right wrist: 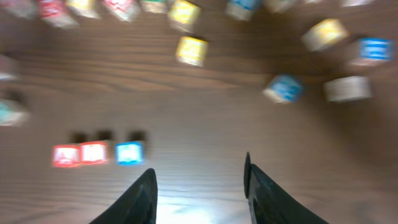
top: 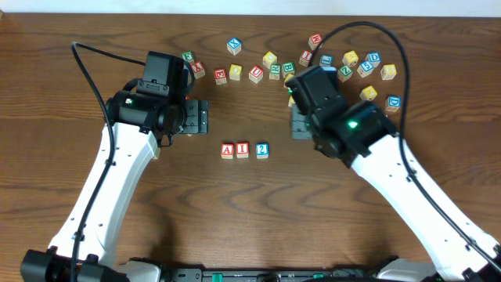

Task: Spell out AI2
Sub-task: 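Open the right gripper and raise it away to the upper right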

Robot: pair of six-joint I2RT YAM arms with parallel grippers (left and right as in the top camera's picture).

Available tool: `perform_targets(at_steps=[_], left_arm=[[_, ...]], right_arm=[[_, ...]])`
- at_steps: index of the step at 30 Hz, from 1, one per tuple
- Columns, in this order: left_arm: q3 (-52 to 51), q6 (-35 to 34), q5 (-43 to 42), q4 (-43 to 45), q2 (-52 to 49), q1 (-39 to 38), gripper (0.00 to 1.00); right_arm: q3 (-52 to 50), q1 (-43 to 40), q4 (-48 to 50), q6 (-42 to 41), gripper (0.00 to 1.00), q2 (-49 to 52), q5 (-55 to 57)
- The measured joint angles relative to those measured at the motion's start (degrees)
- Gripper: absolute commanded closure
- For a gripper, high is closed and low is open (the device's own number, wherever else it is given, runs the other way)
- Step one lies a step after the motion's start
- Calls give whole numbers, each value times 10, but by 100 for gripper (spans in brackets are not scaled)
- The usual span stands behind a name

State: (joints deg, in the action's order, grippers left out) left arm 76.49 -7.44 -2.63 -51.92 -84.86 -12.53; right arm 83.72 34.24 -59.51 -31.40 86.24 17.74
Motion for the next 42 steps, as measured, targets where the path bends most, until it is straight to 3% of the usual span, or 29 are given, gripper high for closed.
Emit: perform_targets(at_steps=[8,11,15,22,32,37,42], left_arm=[[0,0,0,2,0,0,15],[0,0,0,3,0,0,16],[0,0,19,7,0,0,15],[-4,18,57,8,-2,0,17],[-50,82,1,16,-2,0,21],[-66,78,-7,24,-2,0,39],[-77,54,-9,42,-3,0,76]], right_arm=[[0,-15,-101,50,56,-10,113],[0,-15,-104,56,24,-10,132],[0,-15,-101,48,13,-15,143],[0,-15,-85,37,9,-62,151],[0,-32,-67,-13,1,-115,153],[0,-60,-67,-61,1,-129,158],[0,-84,-59,-114,1,-131,164]])
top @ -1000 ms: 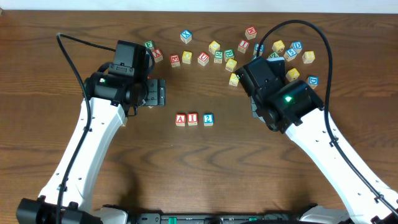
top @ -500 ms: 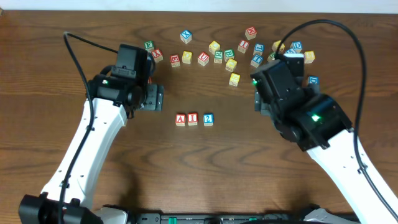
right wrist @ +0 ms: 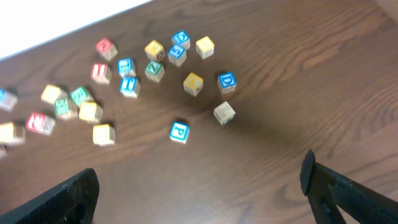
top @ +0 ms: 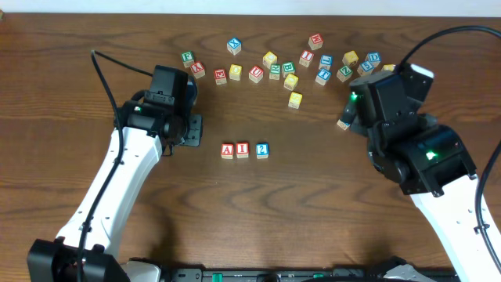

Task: Spell out AI2
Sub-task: 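Open the right gripper and raise it away to the upper right, then move the left gripper down beside the left side of the A block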

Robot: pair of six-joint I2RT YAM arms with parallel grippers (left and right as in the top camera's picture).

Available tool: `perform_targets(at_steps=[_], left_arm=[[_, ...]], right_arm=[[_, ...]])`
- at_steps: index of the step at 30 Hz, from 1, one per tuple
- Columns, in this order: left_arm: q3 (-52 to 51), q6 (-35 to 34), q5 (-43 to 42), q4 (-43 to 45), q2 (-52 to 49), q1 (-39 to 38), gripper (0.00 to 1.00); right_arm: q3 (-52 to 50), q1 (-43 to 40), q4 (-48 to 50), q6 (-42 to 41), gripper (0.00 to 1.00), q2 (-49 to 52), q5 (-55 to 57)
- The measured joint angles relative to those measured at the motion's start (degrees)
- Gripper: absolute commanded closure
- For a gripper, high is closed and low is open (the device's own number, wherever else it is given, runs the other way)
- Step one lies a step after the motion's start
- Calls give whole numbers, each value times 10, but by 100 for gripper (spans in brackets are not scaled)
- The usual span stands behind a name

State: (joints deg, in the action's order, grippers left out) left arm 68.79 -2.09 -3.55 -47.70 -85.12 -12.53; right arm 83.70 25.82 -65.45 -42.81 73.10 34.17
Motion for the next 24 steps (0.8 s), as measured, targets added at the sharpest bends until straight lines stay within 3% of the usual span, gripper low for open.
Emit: perform_targets(at_steps=[2,24], left_arm=[[-5,-9,-1,10,0,0,92],[-164,-73,-4,172,-15,0,93]], right_arm=[[0,-3,8,-12,1,0,1],[0,-3,27,-33,1,-21,11]])
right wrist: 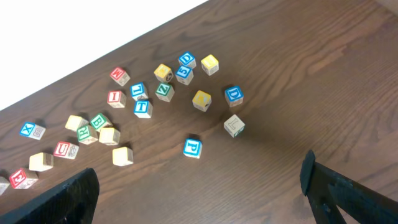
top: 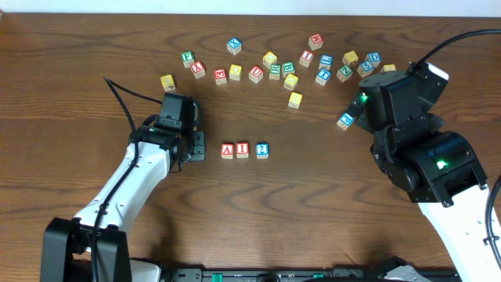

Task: Spell out AI2
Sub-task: 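Move the left gripper down beside the left side of the A block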

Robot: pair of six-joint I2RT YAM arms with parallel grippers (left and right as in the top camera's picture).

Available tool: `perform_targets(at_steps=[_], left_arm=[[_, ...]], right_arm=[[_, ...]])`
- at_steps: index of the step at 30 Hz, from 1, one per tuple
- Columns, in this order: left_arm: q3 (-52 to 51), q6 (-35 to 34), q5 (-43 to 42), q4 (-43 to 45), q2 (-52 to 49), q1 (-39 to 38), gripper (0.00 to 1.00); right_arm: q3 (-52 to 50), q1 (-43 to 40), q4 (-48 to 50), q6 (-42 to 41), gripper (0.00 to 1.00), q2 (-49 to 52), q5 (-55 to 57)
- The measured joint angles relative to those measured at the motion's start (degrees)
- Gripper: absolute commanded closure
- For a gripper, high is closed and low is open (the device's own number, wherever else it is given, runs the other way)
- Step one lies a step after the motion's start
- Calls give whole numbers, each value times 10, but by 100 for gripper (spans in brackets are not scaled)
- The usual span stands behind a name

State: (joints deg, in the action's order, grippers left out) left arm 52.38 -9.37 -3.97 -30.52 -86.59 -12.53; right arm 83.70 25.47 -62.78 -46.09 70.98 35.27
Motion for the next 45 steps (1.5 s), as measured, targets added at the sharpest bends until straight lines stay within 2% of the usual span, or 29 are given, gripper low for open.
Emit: perform_targets(at_steps=[13,19,35,45], left_arm=[[-7,-6,-38,64,-19,-3,92],[-8,-9,-50,66,-59,-18,93],[-11,-10,-51,78,-74,-86,92],[-11,-10,-47,79,-76,-89,93]], right_arm=[[0,0,-5,0,1,-8,-7],[0,0,-9,0,1,-11,-10],[0,0,-12,0,1,-13,-11],[0,0,-26,0,1,-13,-12]])
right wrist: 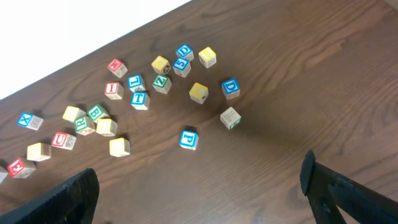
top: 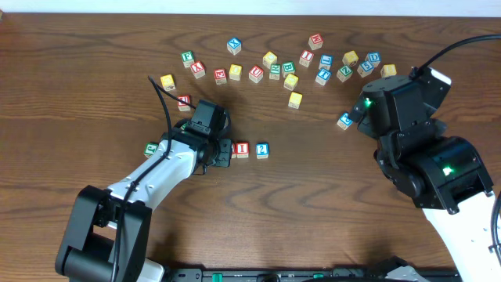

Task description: Spell out AI2

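Note:
A short row of letter blocks lies mid-table in the overhead view. The red A block [top: 232, 149] is partly covered, with the red I block [top: 243, 149] and the blue 2 block [top: 262, 150] to its right. My left gripper [top: 220, 149] sits low against the A block's left side, and its jaws are too dark to read. My right gripper [right wrist: 198, 183] hangs high over the right side of the table. It is wide open with nothing between its fingers [right wrist: 323, 186].
Several loose blocks lie scattered along the back of the table [top: 270, 66]. A blue P block [right wrist: 188, 139] and a pale block [right wrist: 229, 117] lie nearer the right arm. Yellow [top: 167, 81], red [top: 184, 103] and green [top: 151, 148] blocks lie left of the left arm.
My left gripper has moved right, from a little left of the A block to right against it, now covering part of it. The right arm has barely shifted.
At first both grippers were near the middle, with A, I, 2 lined up and the right gripper low beside the row. Then the right arm stood back, high on the right. The left gripper was nearer the row each time and is now at the A block.

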Robot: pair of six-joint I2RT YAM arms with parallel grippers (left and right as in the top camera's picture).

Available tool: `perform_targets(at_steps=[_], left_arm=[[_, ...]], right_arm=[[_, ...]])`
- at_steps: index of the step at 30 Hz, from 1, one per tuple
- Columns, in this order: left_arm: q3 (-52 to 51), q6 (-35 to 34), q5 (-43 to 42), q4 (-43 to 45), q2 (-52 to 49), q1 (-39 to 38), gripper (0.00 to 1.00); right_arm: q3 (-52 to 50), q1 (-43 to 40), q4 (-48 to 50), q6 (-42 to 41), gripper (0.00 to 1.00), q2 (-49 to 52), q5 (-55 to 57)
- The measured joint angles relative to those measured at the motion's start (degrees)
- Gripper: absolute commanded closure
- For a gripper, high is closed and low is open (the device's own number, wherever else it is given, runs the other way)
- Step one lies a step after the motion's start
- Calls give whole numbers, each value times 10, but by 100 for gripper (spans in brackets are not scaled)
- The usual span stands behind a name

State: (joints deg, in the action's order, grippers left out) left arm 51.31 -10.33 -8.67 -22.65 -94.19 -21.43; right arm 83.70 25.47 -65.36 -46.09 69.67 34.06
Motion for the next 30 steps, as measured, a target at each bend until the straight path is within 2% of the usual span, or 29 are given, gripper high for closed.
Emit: perform_targets(at_steps=[13,30], left_arm=[[0,-19,42,20,-5,0,93],[0,-35,41,22,-14,-1,93]], right_arm=[[0,0,0,0,1,0,0],[0,0,0,0,1,0,0]])
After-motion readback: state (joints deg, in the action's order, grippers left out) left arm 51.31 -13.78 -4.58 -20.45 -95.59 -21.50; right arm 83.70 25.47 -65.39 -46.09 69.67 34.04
